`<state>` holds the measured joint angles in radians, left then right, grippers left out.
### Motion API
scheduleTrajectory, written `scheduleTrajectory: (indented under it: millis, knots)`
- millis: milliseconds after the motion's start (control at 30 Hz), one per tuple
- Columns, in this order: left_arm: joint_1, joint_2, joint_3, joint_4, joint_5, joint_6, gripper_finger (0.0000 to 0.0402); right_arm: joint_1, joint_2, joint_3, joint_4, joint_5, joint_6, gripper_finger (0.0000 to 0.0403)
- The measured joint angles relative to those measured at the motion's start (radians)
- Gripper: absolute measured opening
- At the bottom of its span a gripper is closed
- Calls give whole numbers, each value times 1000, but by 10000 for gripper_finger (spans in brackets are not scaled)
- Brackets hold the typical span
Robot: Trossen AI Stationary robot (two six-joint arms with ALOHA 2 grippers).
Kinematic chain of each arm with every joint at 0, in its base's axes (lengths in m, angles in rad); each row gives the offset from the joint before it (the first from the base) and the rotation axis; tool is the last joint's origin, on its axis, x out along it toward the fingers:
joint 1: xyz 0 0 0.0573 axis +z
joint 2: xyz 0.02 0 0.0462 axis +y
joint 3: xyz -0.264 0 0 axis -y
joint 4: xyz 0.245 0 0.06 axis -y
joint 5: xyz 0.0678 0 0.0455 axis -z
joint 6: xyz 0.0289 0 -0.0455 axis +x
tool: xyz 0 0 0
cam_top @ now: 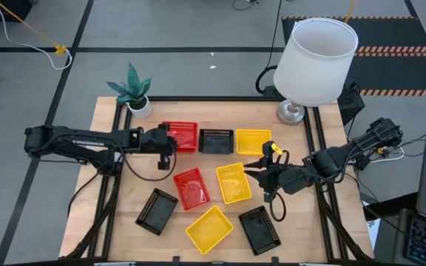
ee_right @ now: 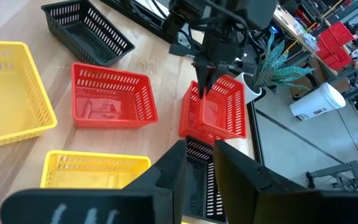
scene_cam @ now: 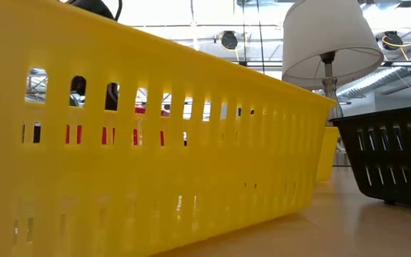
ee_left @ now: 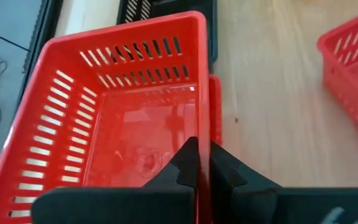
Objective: Stack baskets by color
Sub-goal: Stack the bottom right red bin on top of the top red bin
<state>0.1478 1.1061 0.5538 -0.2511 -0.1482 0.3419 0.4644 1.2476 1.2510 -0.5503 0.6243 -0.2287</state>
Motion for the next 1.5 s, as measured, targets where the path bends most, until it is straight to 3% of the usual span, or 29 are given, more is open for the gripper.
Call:
scheduleTrajectory:
  millis: [467, 1500]
  knots:
    - [42, 0, -37, 59, 65, 20, 5, 0, 0, 0, 0, -1, 0, 73]
    - [78, 54, -38, 32, 42, -30, 35, 0, 0, 0, 0, -1, 0, 73]
